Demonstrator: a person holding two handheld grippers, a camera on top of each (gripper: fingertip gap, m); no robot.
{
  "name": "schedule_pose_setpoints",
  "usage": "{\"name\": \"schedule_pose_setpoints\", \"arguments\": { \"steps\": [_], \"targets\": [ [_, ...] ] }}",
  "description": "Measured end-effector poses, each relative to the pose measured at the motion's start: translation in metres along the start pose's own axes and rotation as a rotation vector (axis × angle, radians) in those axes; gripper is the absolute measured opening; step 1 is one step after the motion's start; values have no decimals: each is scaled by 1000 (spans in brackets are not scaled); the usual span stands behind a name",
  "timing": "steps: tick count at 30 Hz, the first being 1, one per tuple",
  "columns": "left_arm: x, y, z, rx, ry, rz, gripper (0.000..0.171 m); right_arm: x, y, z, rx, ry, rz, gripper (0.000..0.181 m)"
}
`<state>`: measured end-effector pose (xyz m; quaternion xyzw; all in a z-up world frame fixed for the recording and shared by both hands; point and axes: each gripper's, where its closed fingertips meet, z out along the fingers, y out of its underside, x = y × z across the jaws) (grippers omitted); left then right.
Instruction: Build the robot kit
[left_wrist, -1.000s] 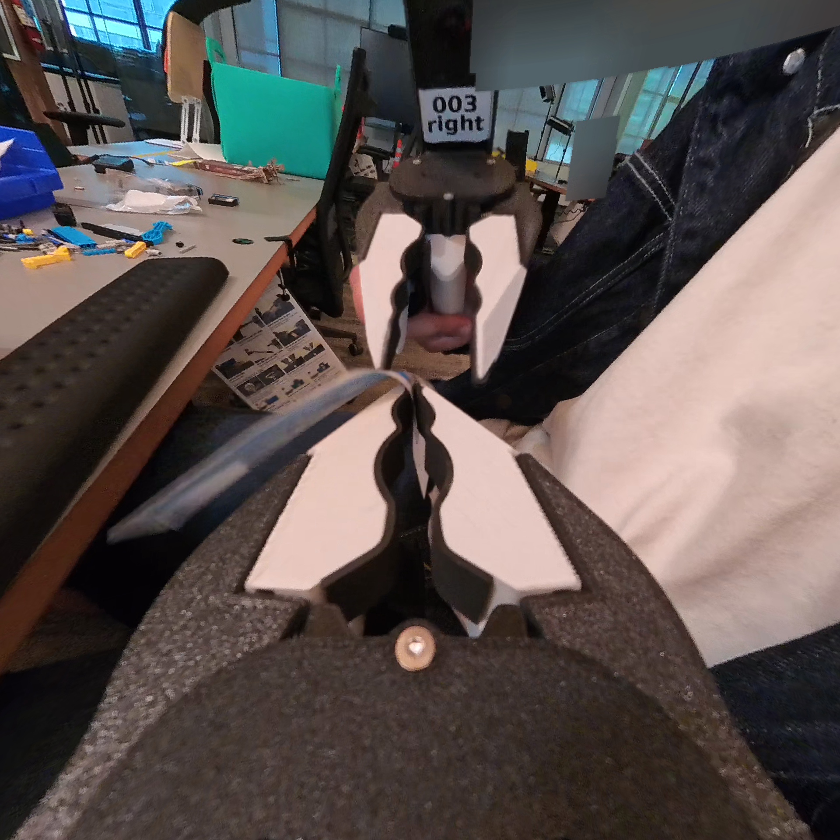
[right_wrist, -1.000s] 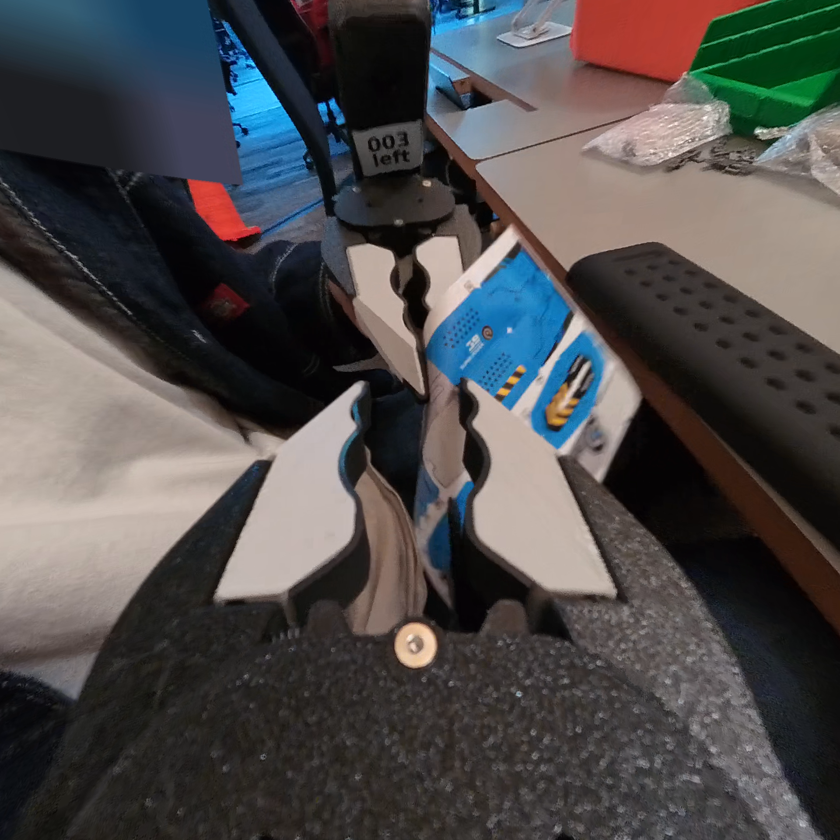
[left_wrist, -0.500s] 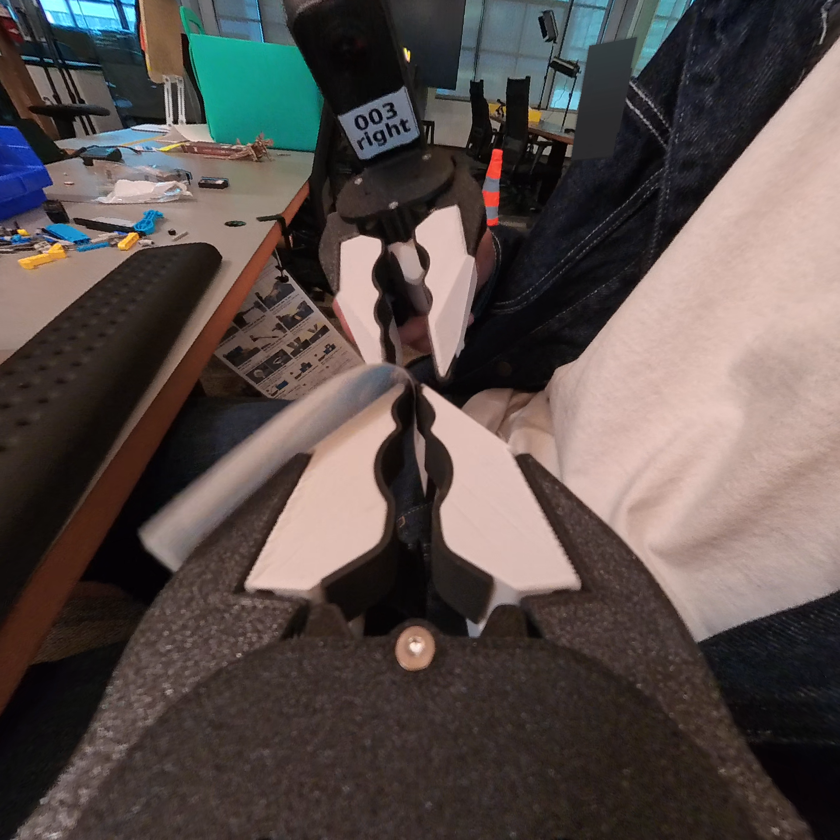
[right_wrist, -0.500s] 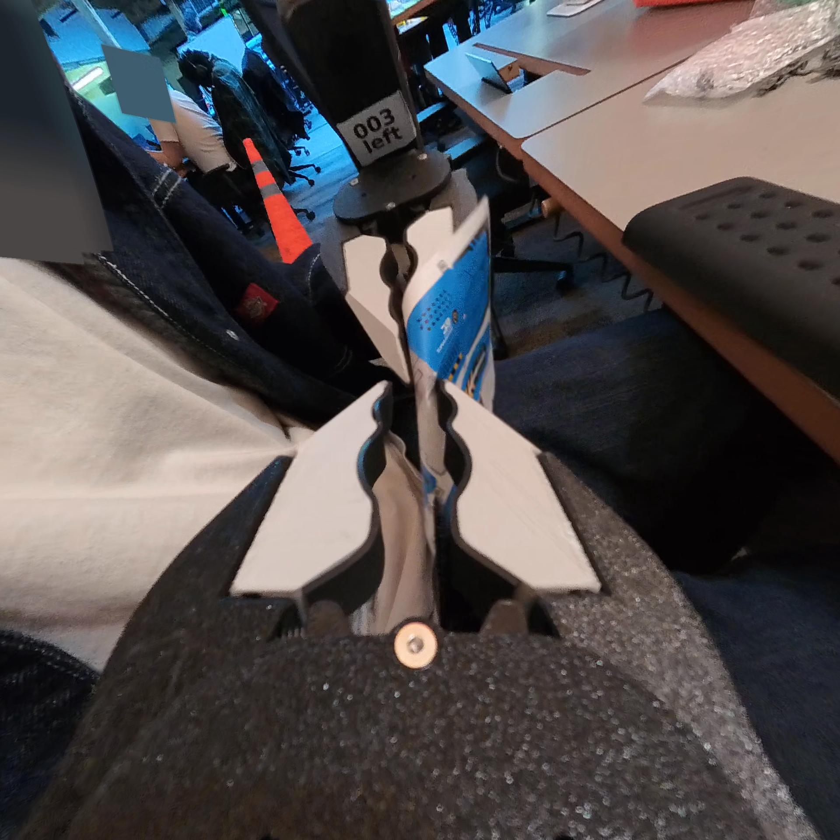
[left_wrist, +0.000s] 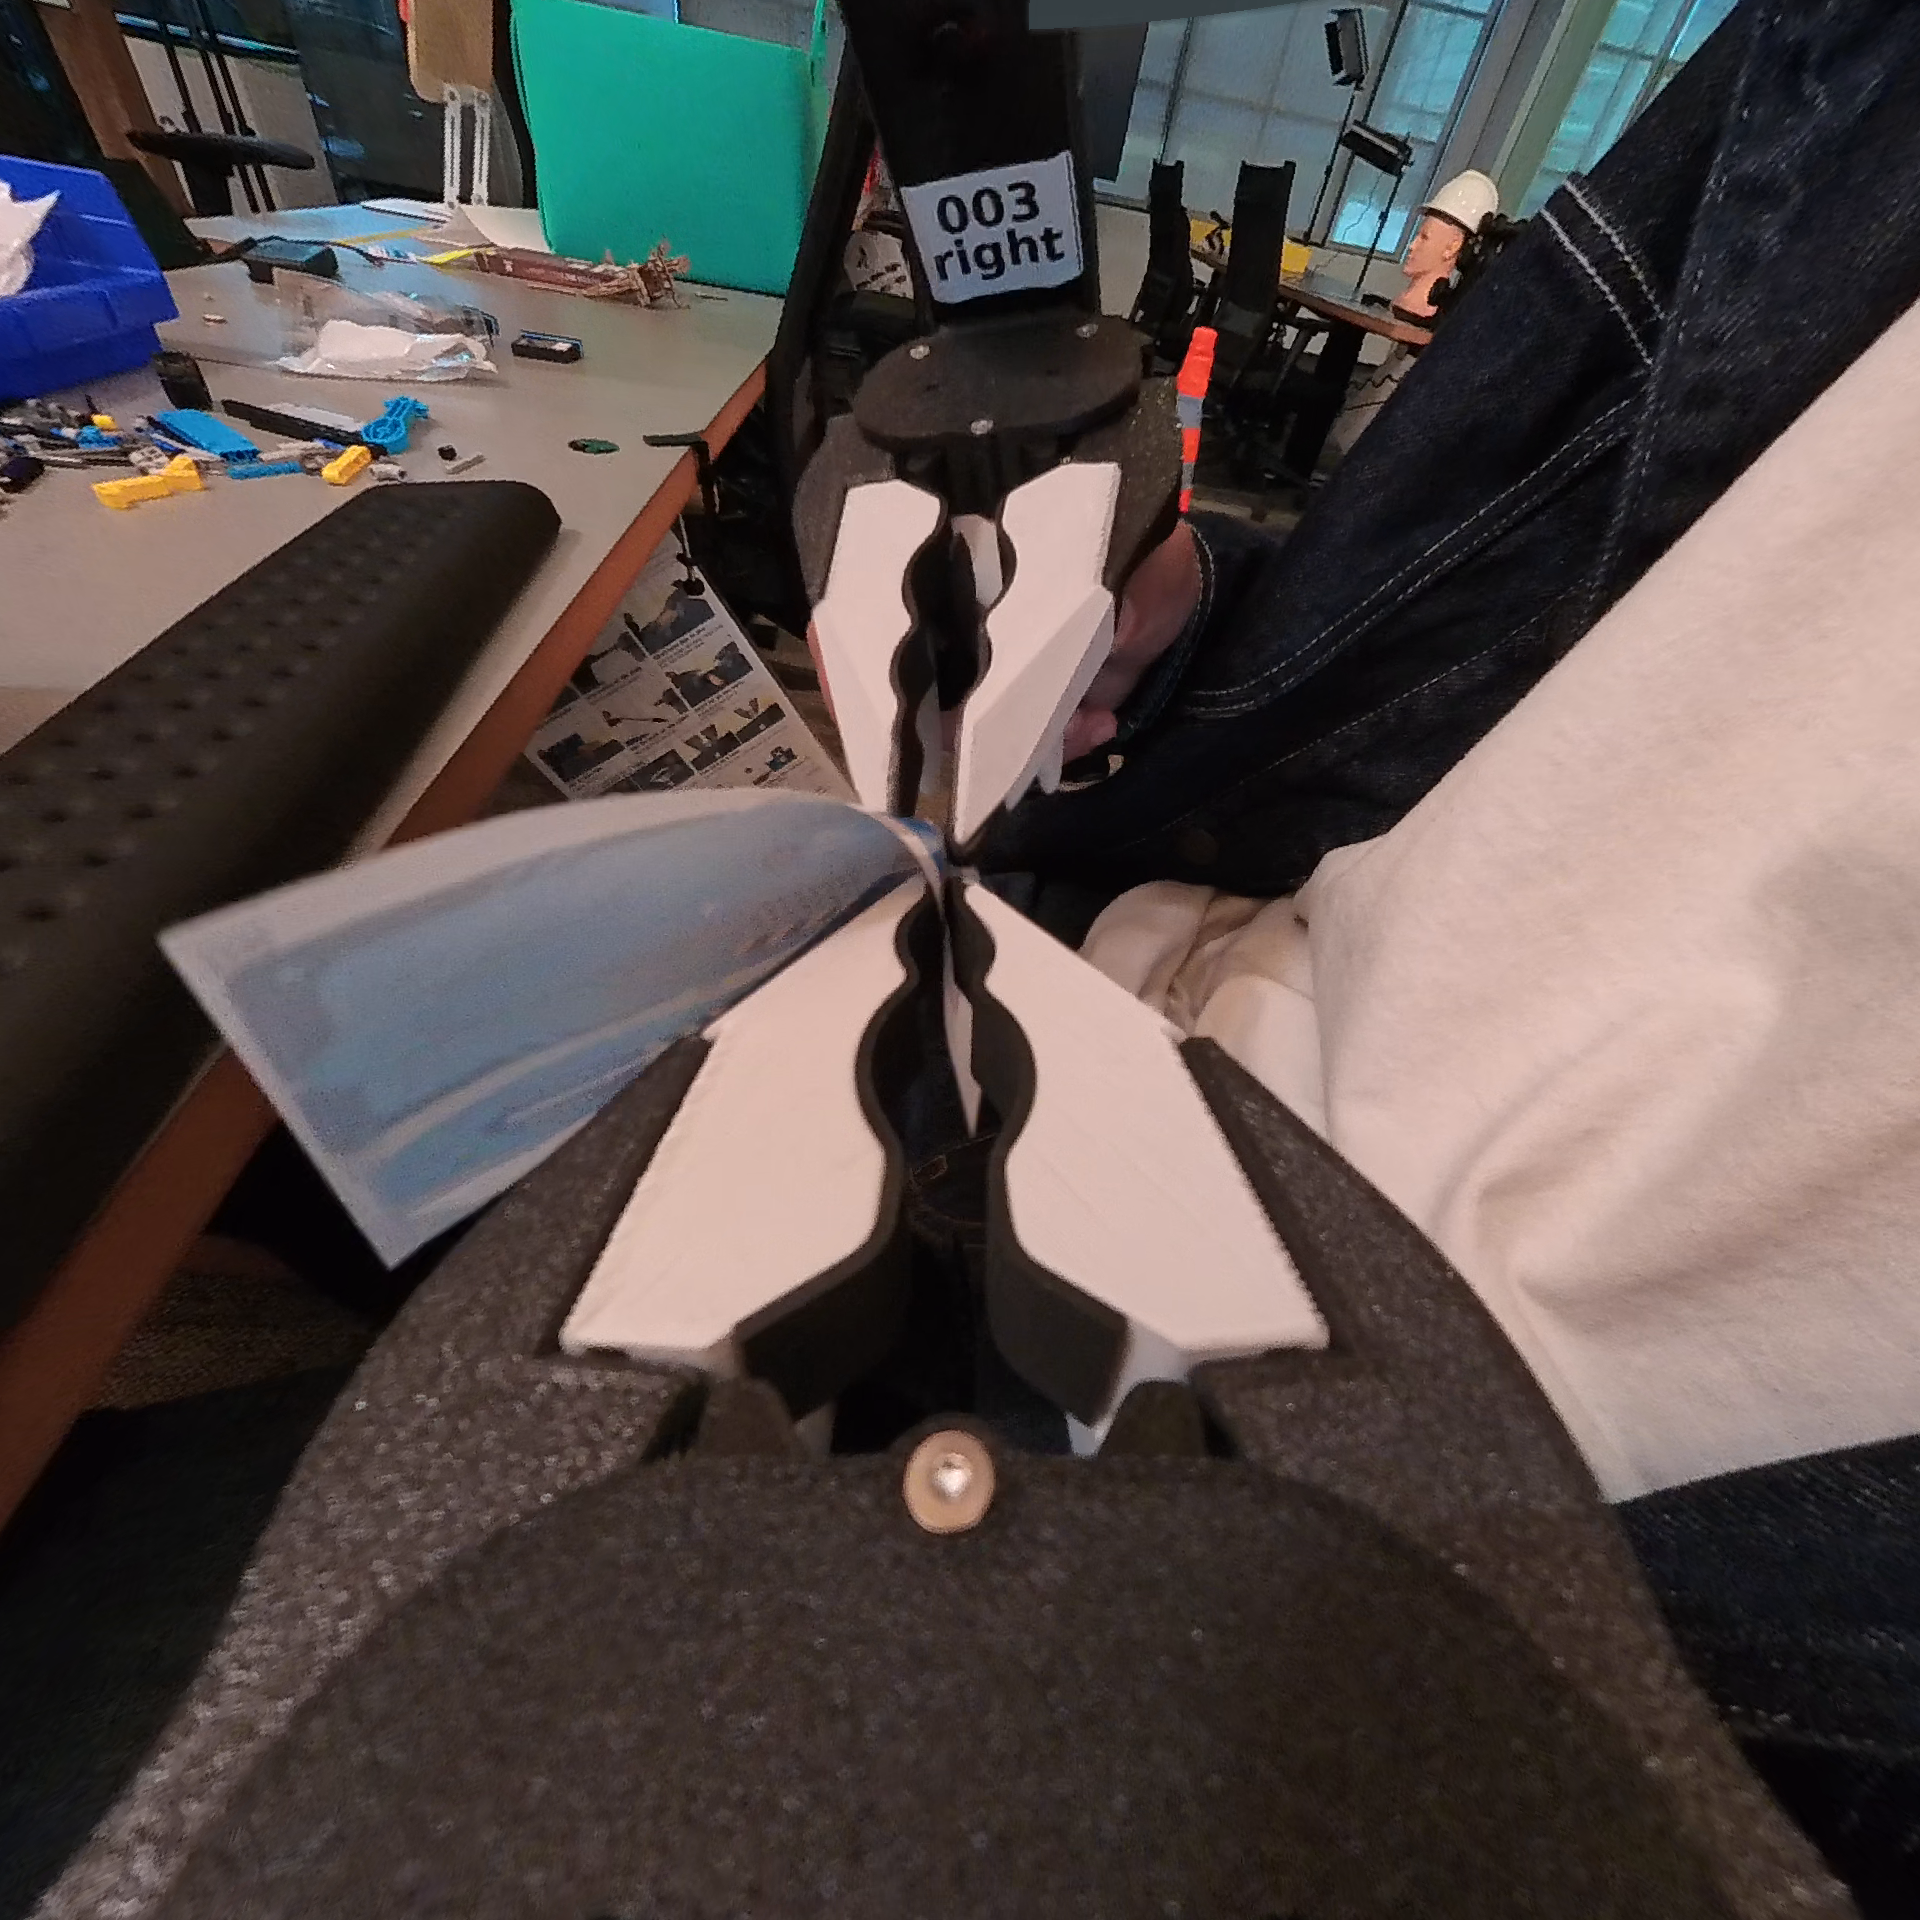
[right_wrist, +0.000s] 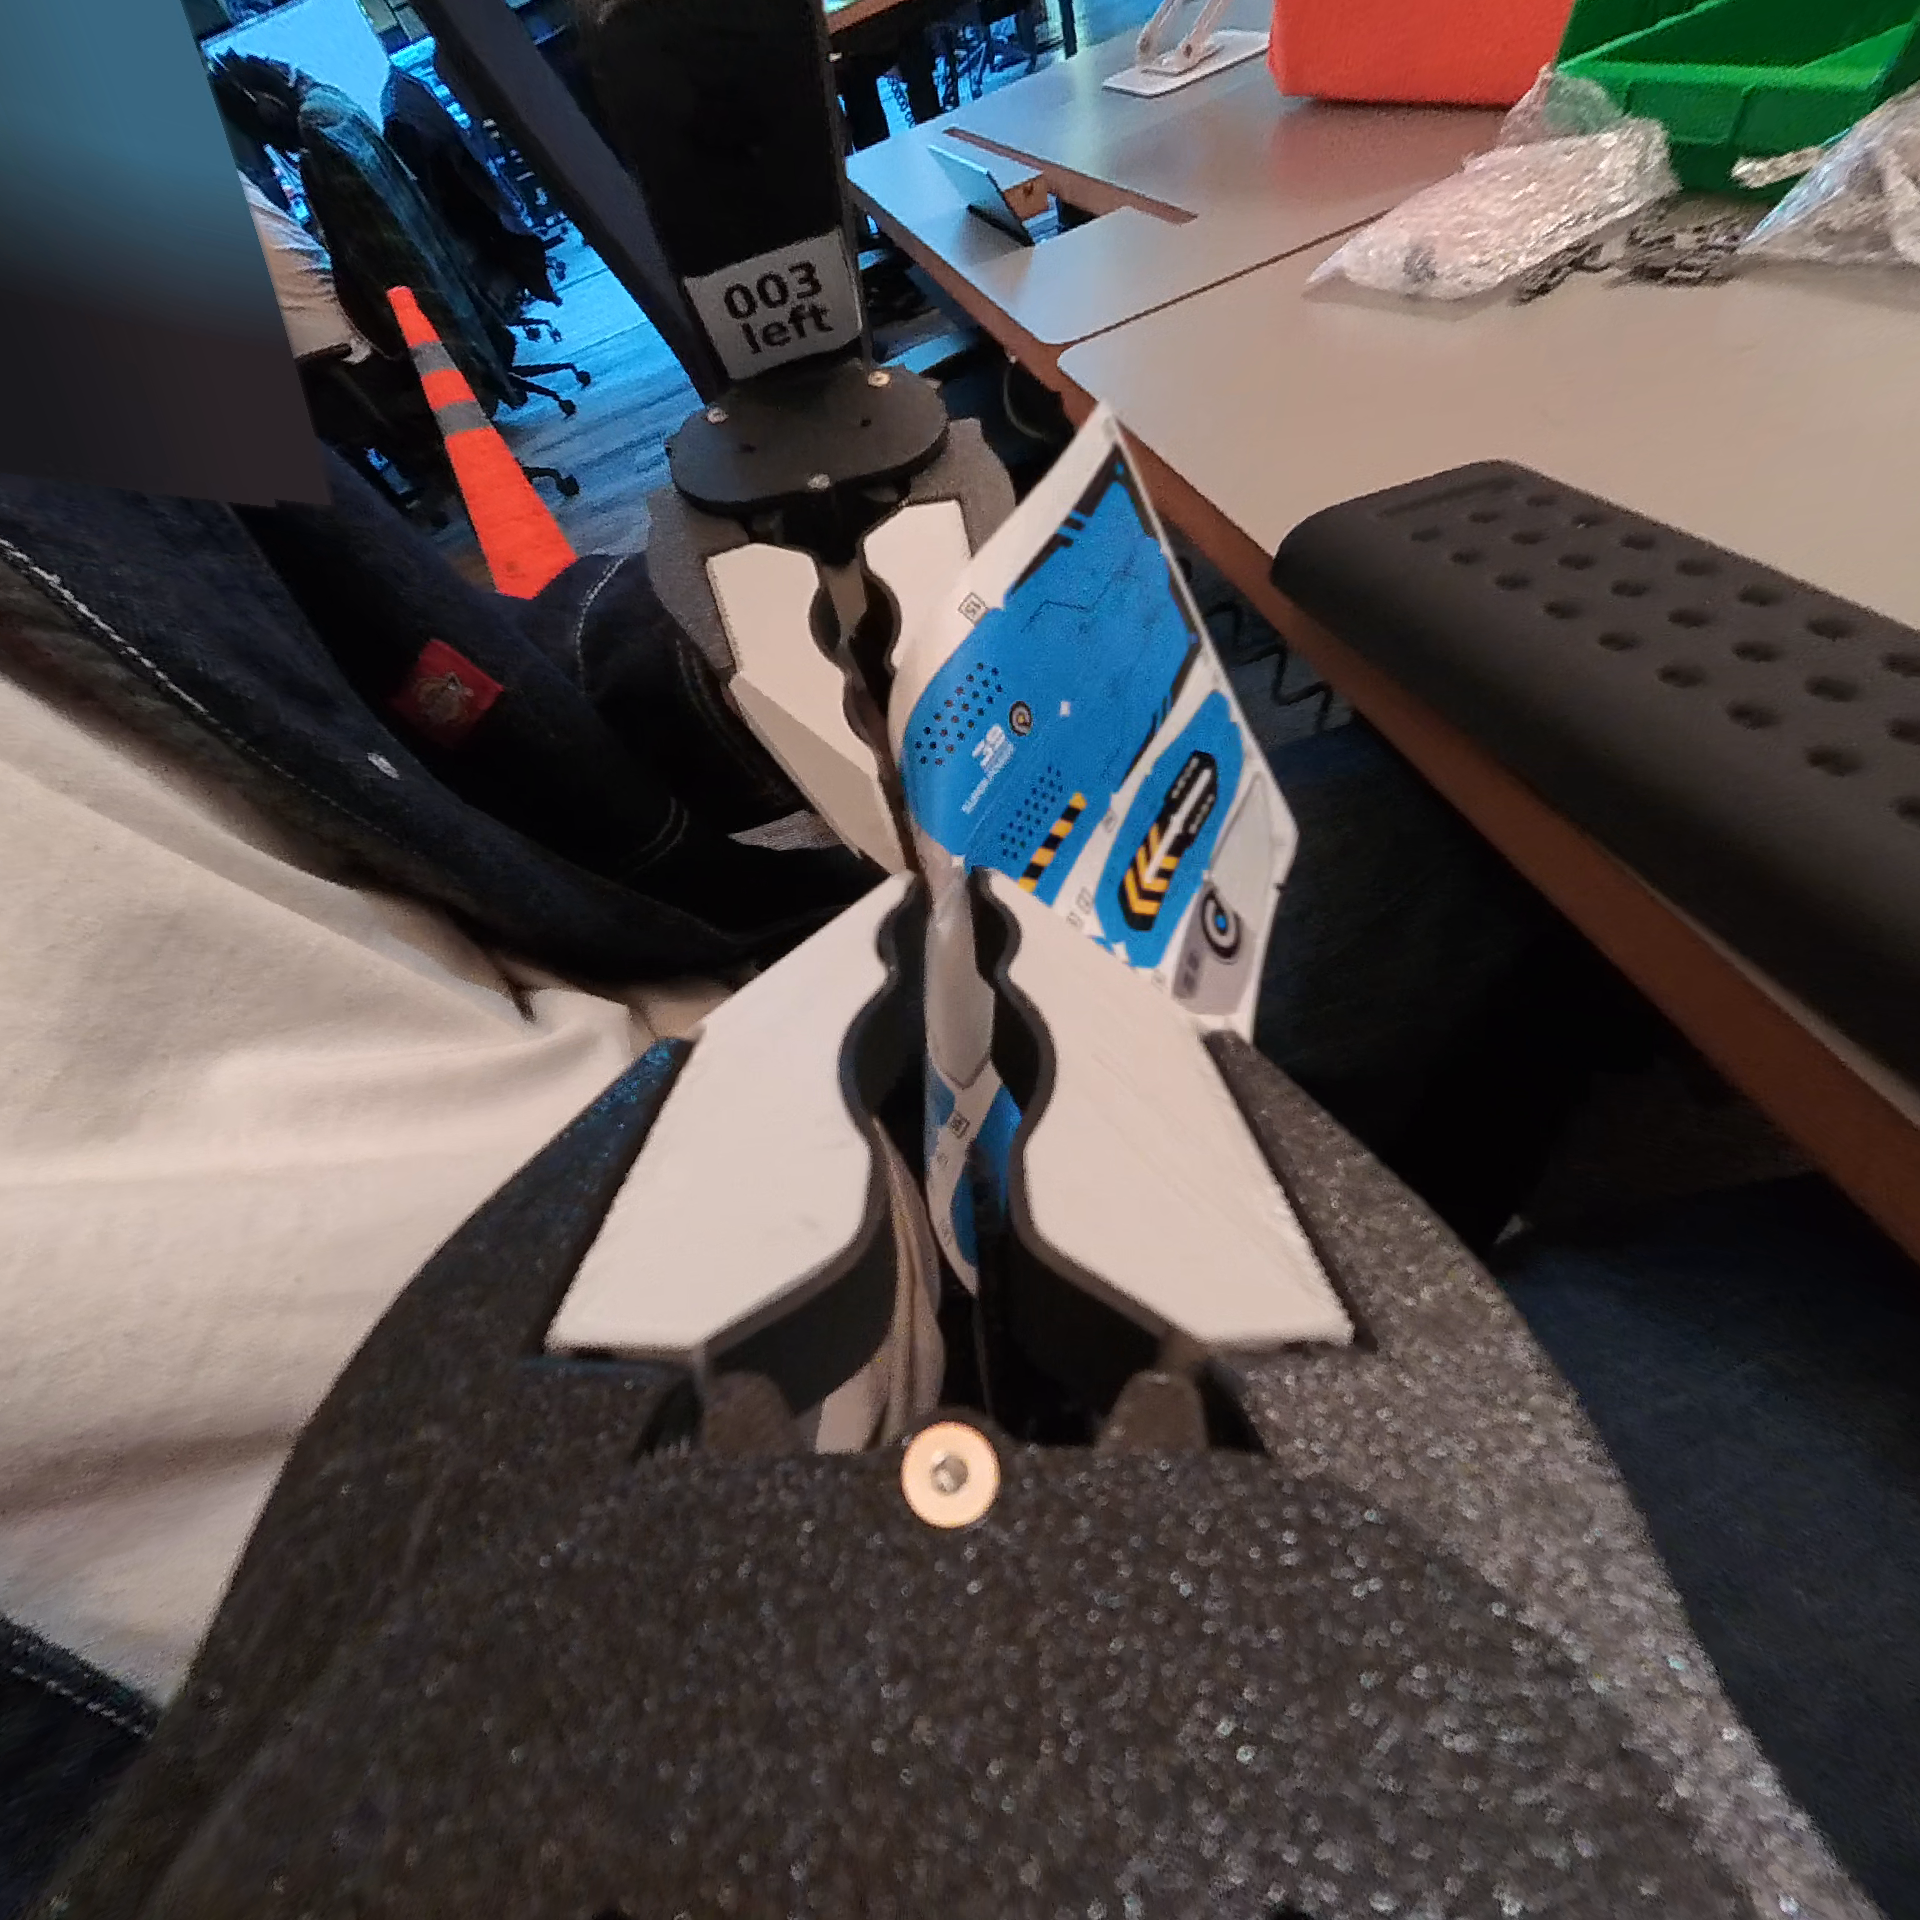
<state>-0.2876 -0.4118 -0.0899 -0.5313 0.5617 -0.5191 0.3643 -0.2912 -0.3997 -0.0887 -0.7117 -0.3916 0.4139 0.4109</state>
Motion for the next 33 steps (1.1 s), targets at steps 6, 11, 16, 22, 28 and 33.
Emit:
{"name": "schedule_pose_setpoints", "arguments": {
  "steps": [6,11,16,22,28,33],
  "targets": [
    [-1,2,1,-9,0,-17,0,-3,2,2,-7,-19,3,4],
    [-2,2,3,-6,-1,-50,0,-1,3,2,-13,-10,-1,3],
    [-4,4,2,-15,-14,-50,0,3,0,-3,2,6,1,4],
    [-4,6,3,-22,-14,-48,0,3,2,-1,0,-9,18,4],
    [-4,8,5,-31,-12,-65,0,2,6,2,-24,-2,4,3],
    [-6,11,4,-45,-19,-72,0,3,7,2,-33,5,-3,2]
  ]
}}
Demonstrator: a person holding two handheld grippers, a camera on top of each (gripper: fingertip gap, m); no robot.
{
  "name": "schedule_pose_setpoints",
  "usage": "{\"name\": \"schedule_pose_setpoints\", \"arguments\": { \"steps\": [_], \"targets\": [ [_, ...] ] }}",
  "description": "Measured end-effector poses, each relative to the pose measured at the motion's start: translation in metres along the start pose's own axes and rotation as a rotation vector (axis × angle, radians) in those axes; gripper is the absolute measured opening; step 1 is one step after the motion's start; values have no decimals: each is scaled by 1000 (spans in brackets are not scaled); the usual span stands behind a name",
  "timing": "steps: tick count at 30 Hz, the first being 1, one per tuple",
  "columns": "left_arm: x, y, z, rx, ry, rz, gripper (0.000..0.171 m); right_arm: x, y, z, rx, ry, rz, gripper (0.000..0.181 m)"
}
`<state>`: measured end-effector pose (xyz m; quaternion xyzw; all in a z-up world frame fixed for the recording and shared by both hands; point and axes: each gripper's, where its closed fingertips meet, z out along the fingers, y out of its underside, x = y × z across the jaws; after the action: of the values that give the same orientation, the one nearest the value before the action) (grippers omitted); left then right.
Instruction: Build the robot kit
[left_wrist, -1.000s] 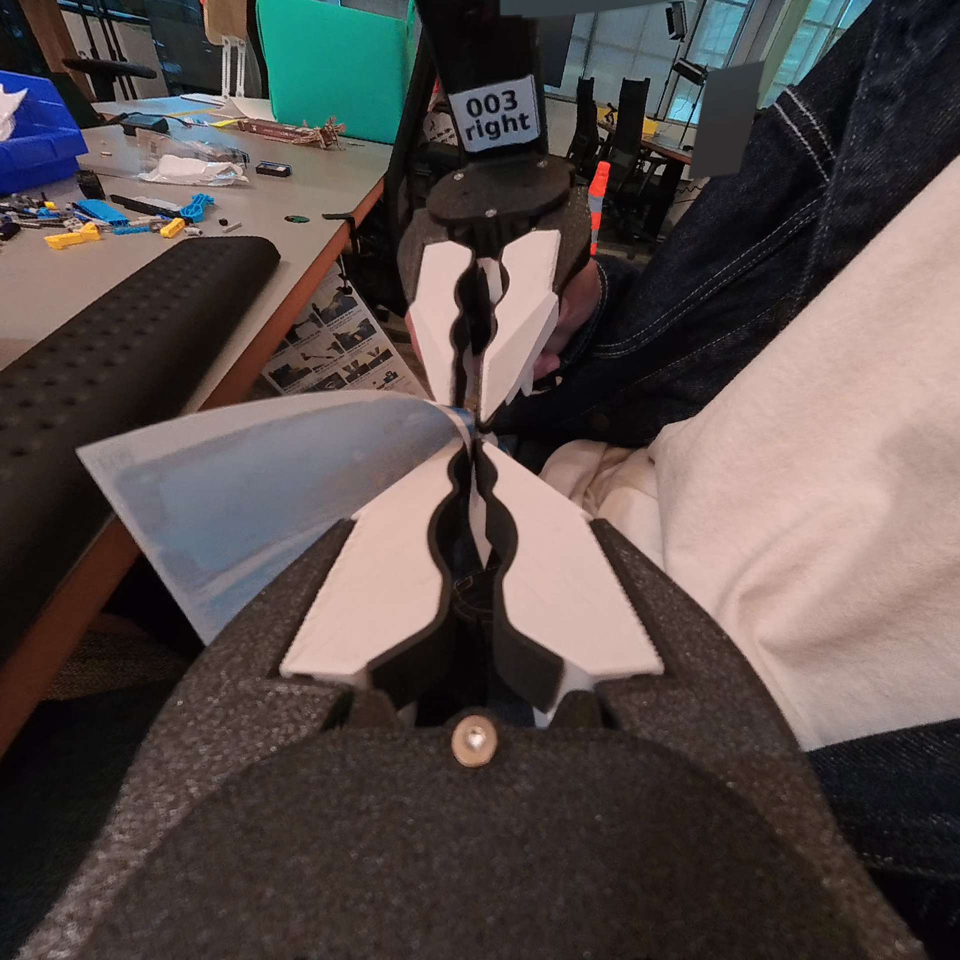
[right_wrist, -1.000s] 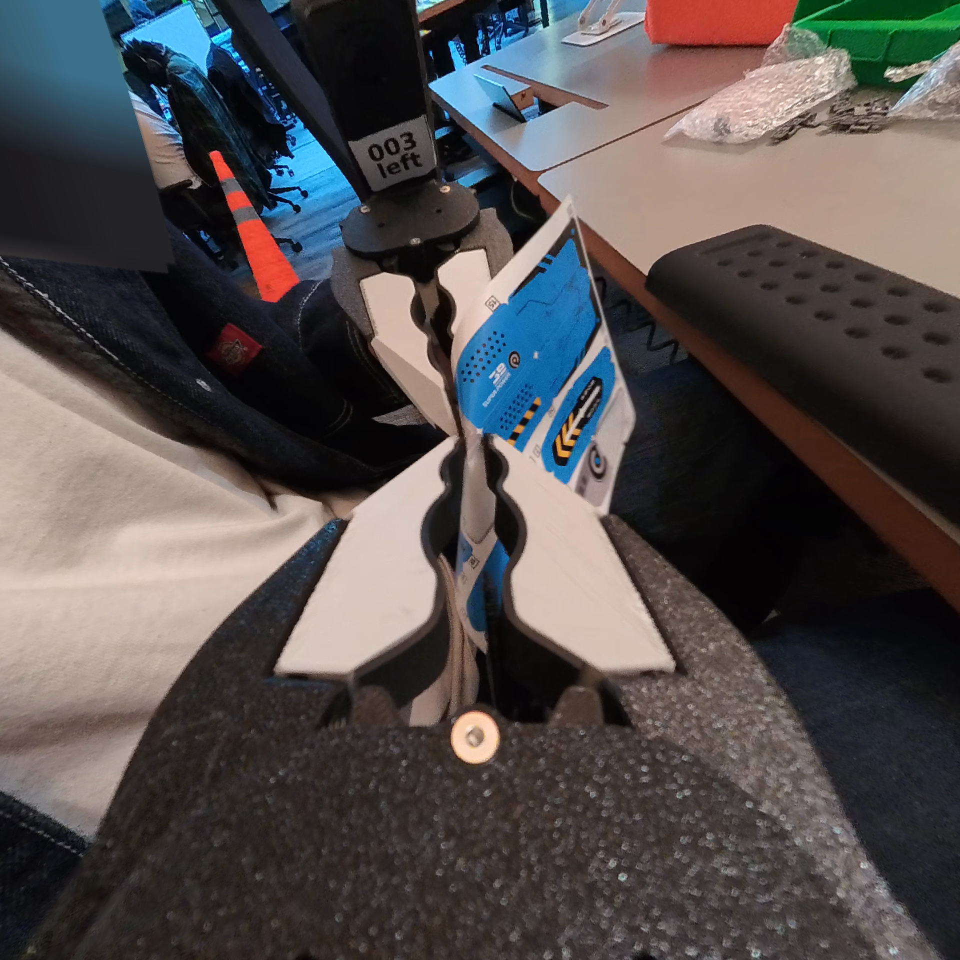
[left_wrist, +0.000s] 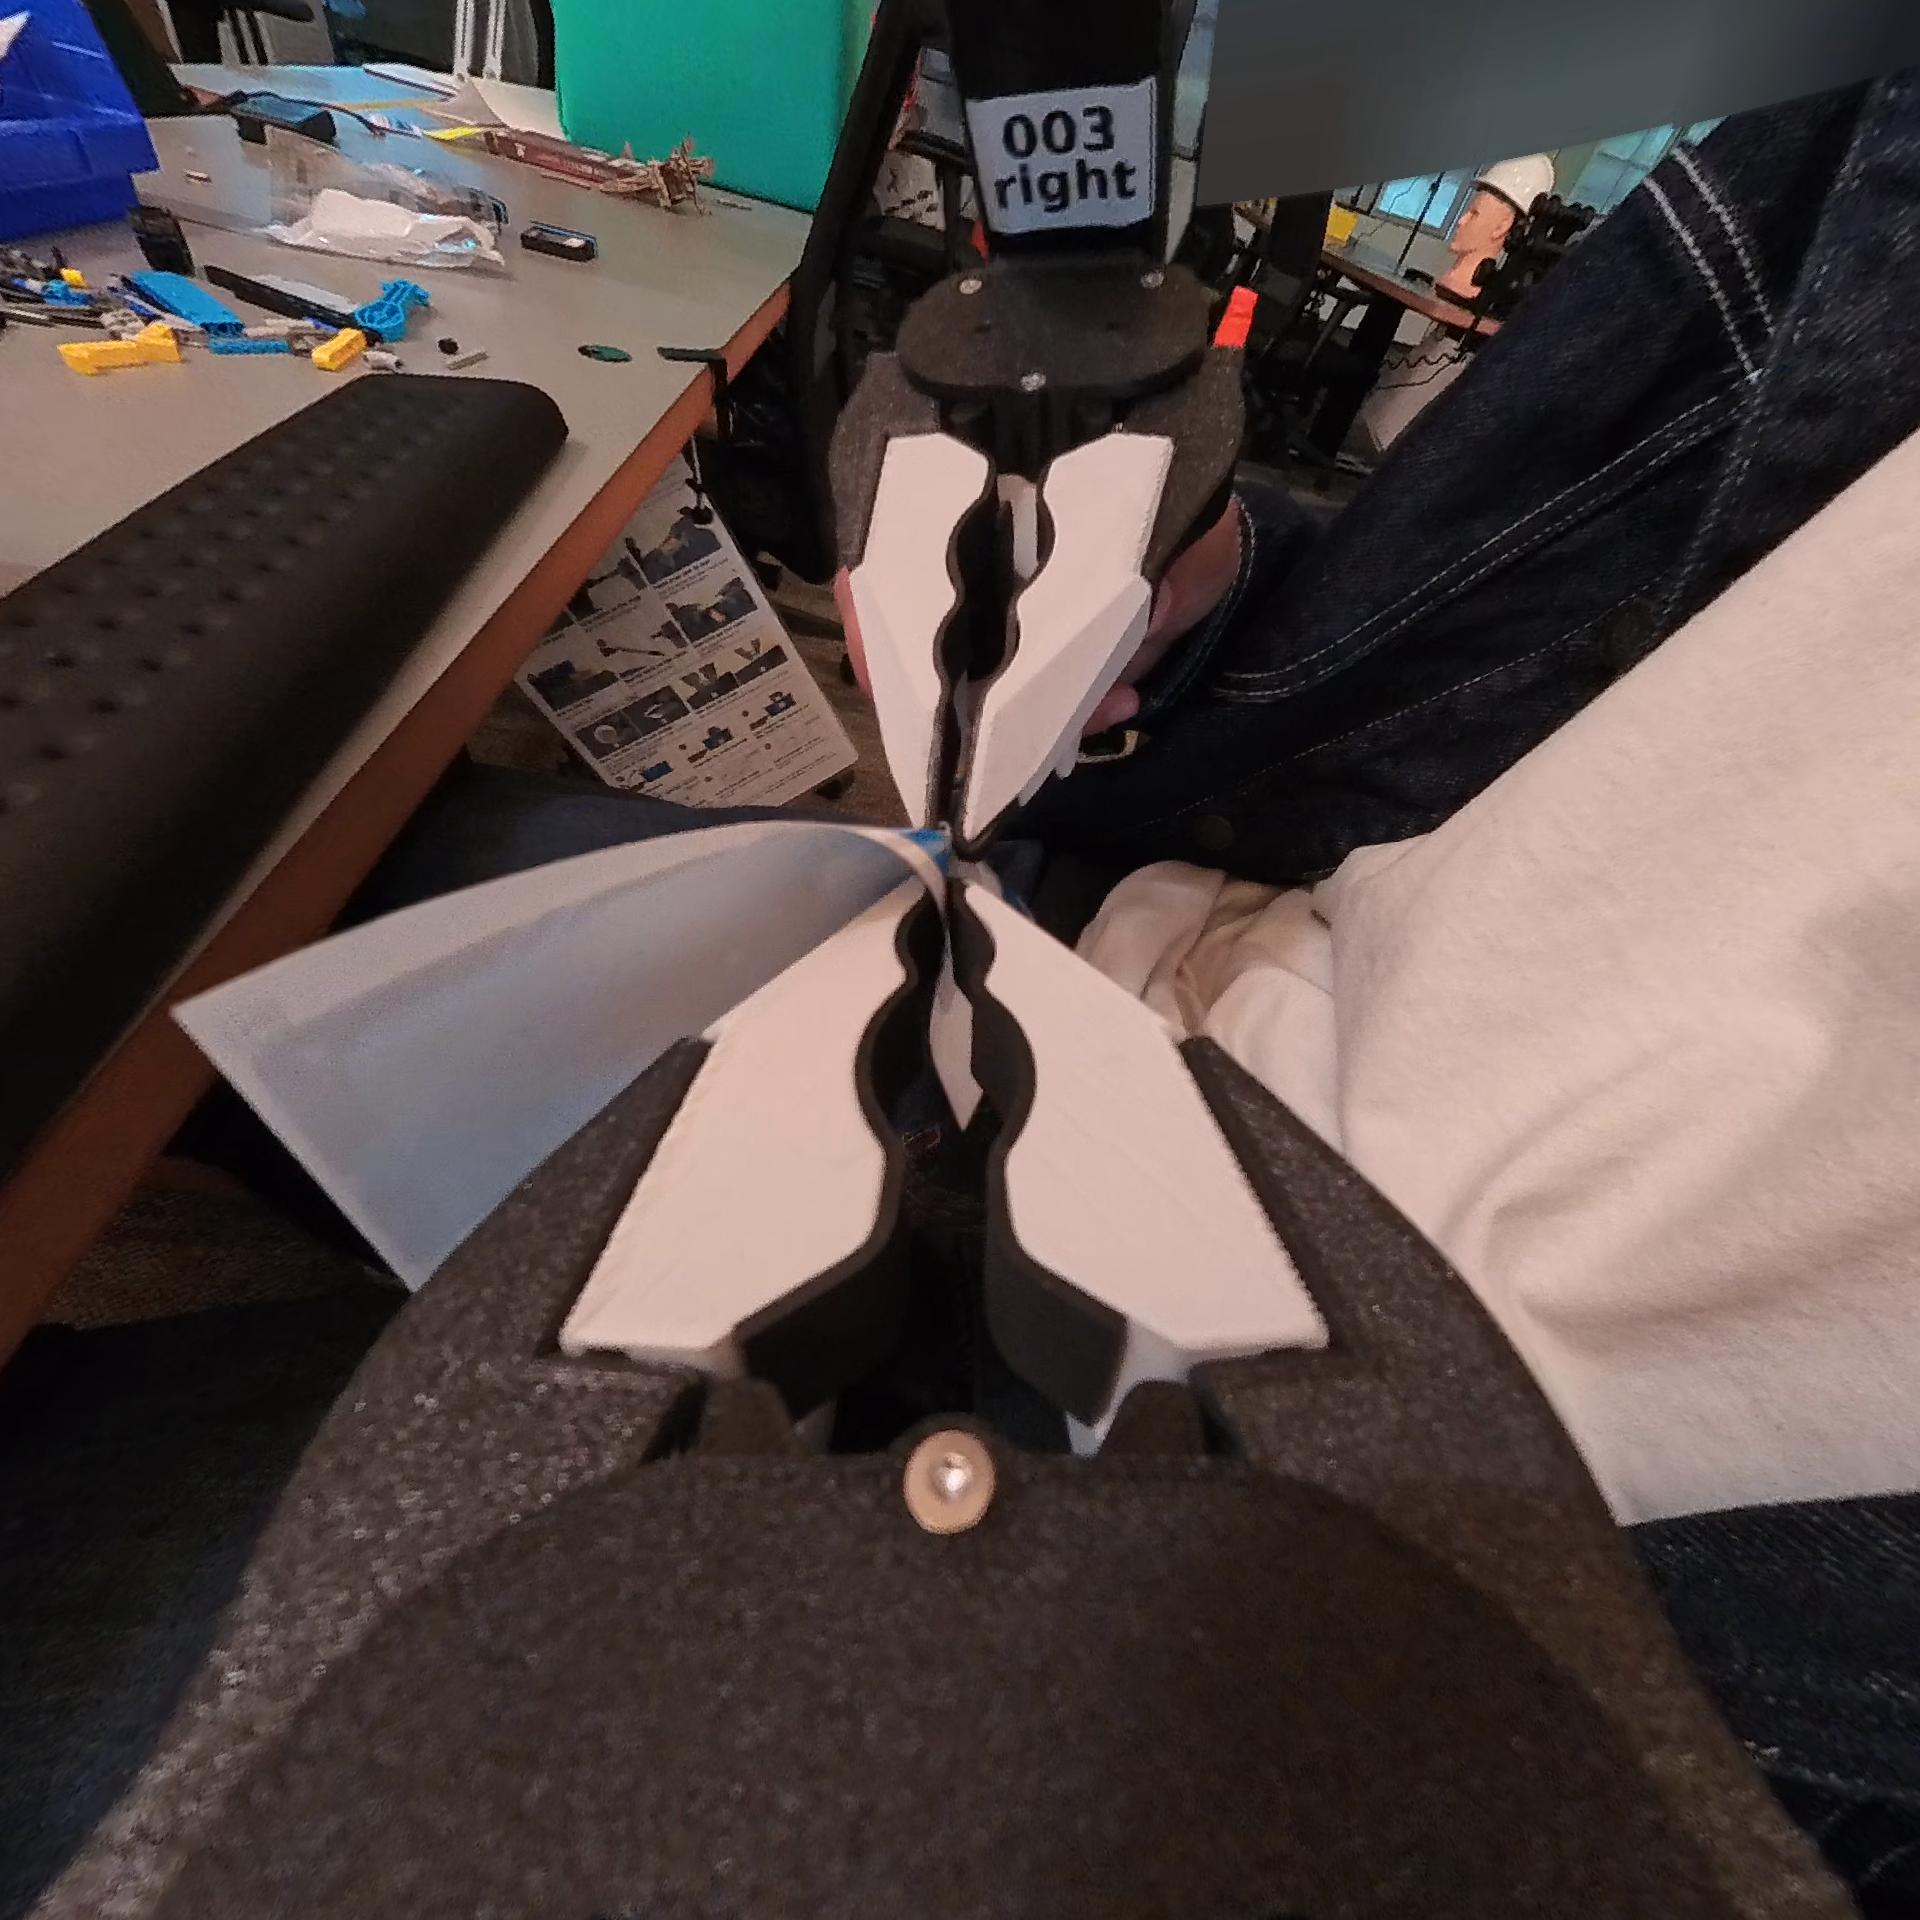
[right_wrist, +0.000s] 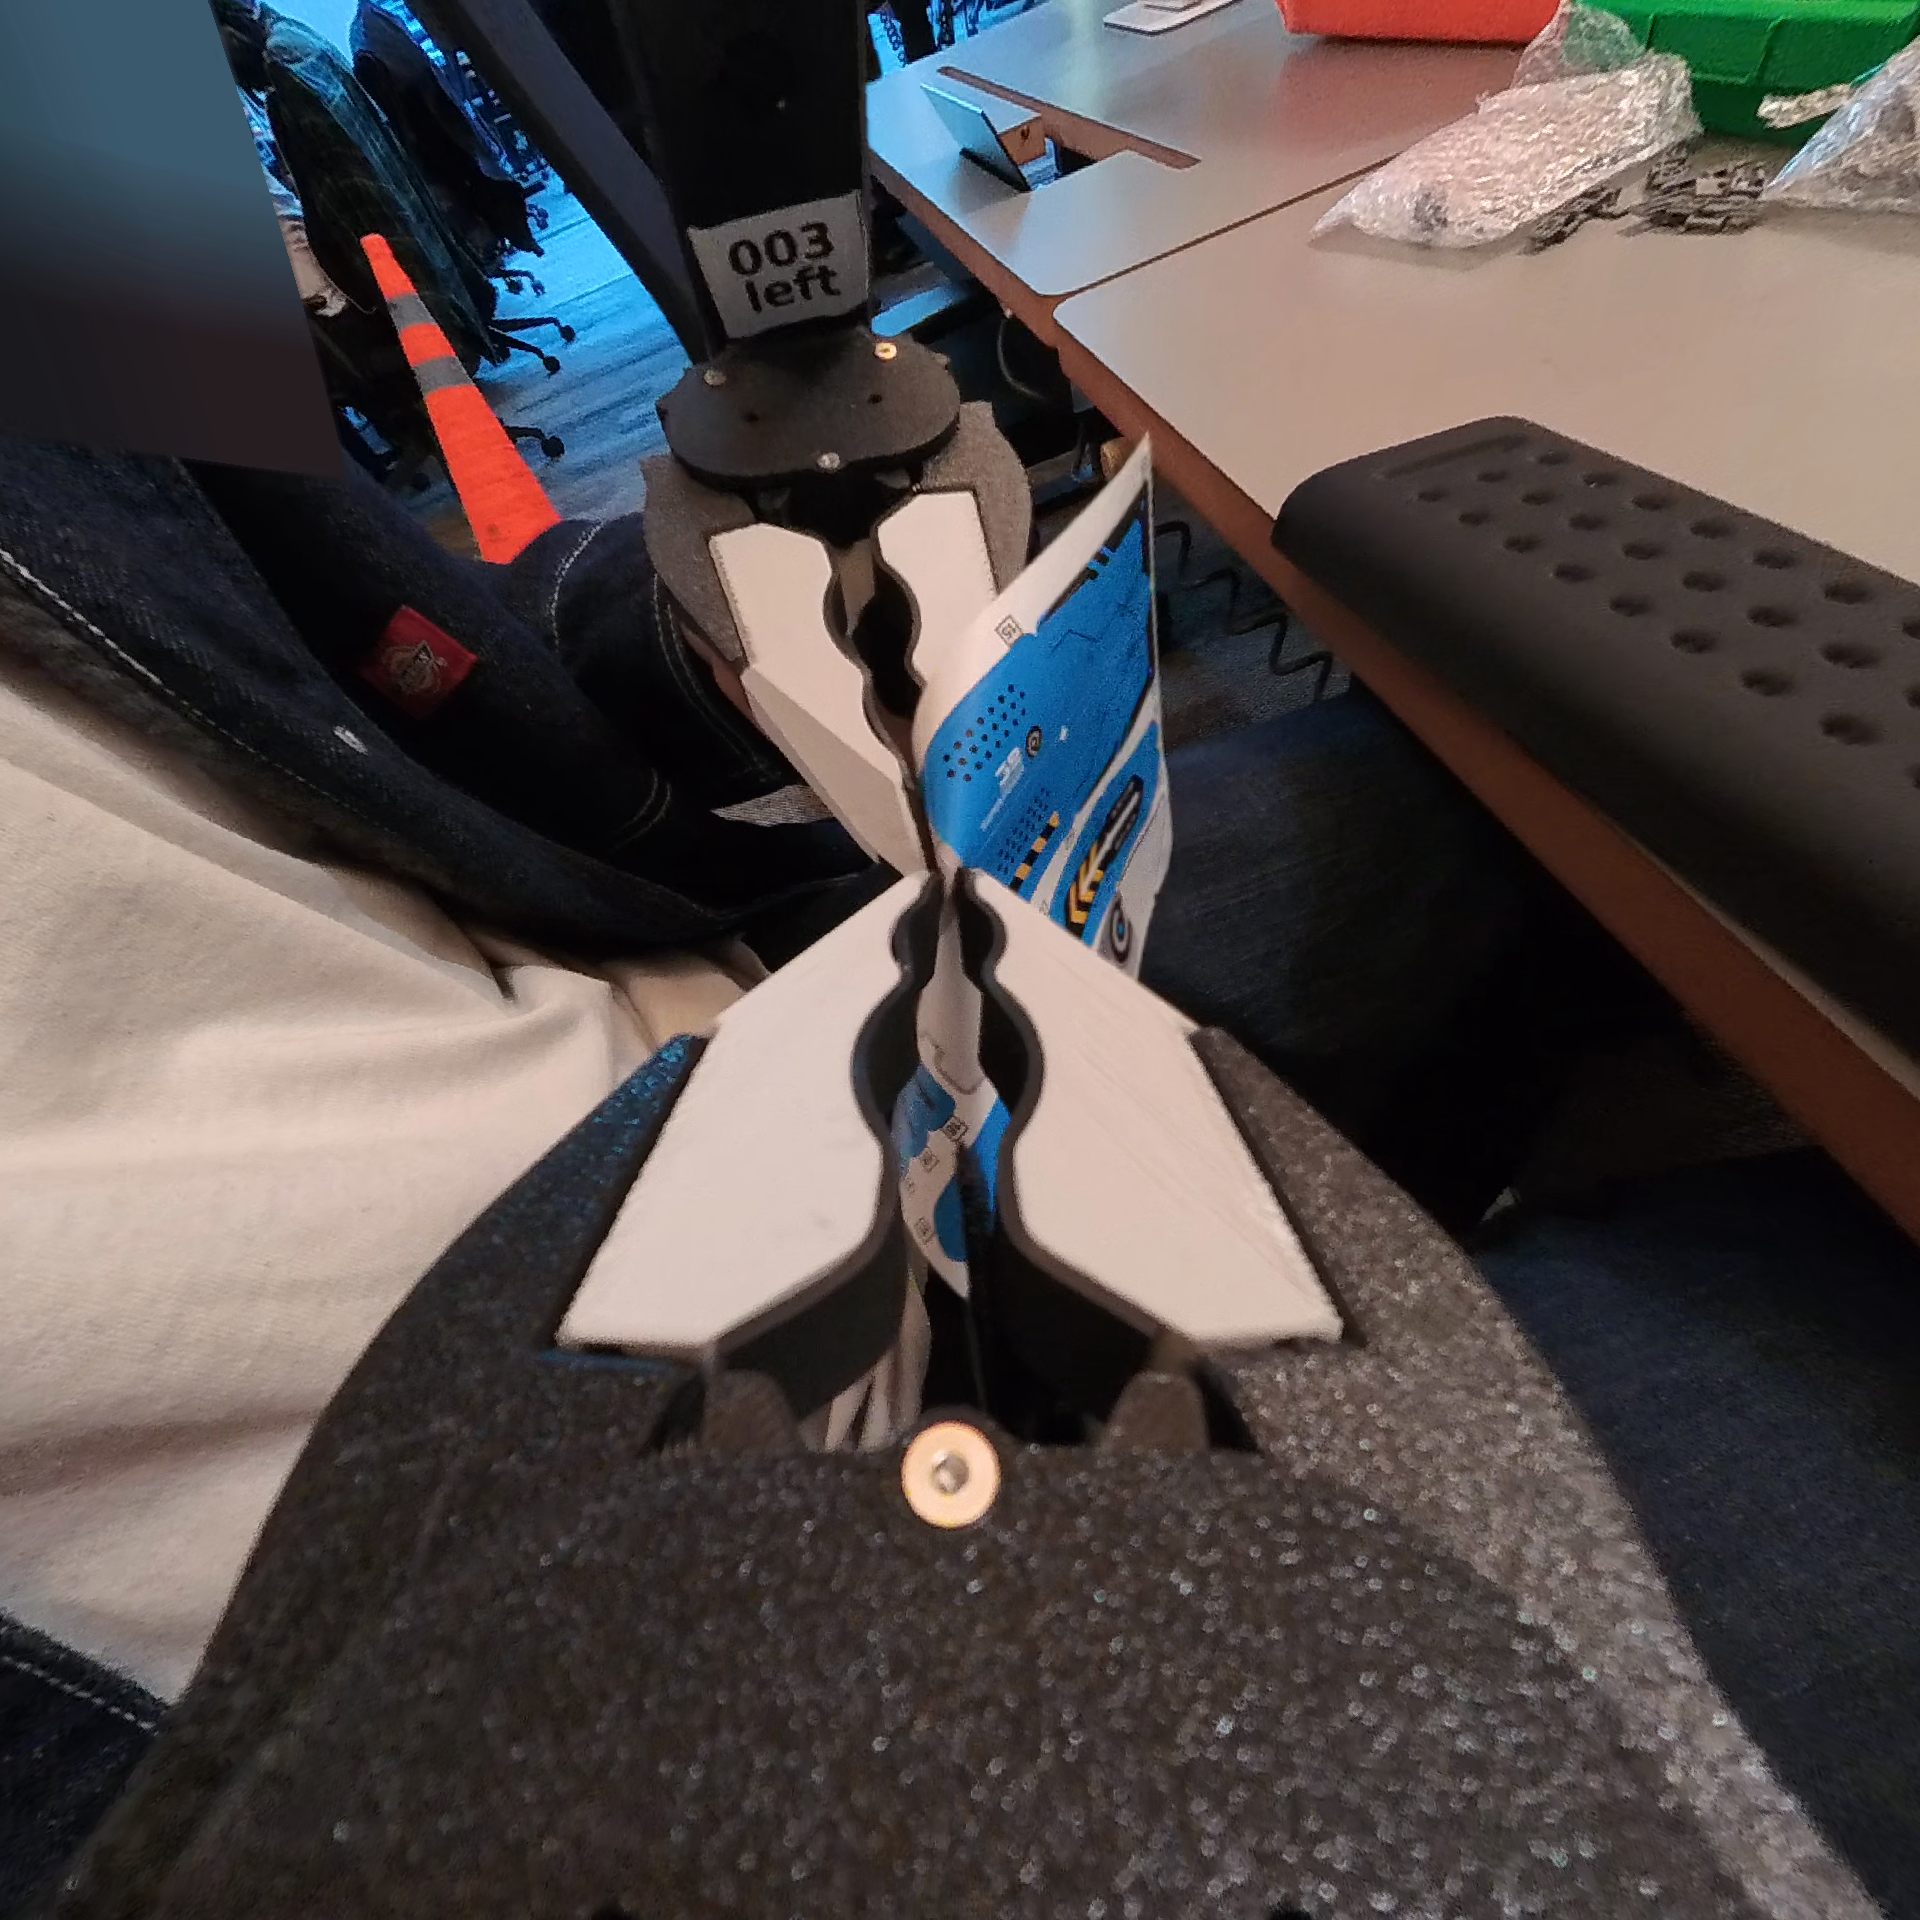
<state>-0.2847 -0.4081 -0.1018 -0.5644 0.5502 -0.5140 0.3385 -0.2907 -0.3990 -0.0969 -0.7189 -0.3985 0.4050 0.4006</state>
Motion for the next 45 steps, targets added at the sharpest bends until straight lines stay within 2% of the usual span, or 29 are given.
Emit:
{"name": "schedule_pose_setpoints", "arguments": {
  "steps": [13,22,24,27,30,32,35,37,42,45],
  "targets": [
    [-6,8,1,-42,-31,-17,0,7,6,1,-22,31,-9,1],
    [-12,15,7,-87,-50,-143,1,18,15,3,-111,174,-180,0],
    [-8,11,6,-53,8,-244,23,20,15,2,-123,204,-220,0],
    [-9,3,4,23,81,-388,31,24,20,2,-172,263,-317,0],
    [-21,3,4,70,84,-516,21,28,23,3,-211,316,-399,0],
    [-28,6,4,92,74,-580,0,27,23,3,-216,328,-438,0],
    [-34,3,3,153,115,-729,0,28,17,1,-203,376,-516,0],
    [-40,7,2,163,89,-776,0,28,17,1,-217,396,-572,0],
    [-55,12,-5,191,27,-825,0,26,19,2,-250,445,-688,0],
    [-53,7,-9,198,29,-785,0,30,17,3,-222,443,-594,0]
  ]
}}
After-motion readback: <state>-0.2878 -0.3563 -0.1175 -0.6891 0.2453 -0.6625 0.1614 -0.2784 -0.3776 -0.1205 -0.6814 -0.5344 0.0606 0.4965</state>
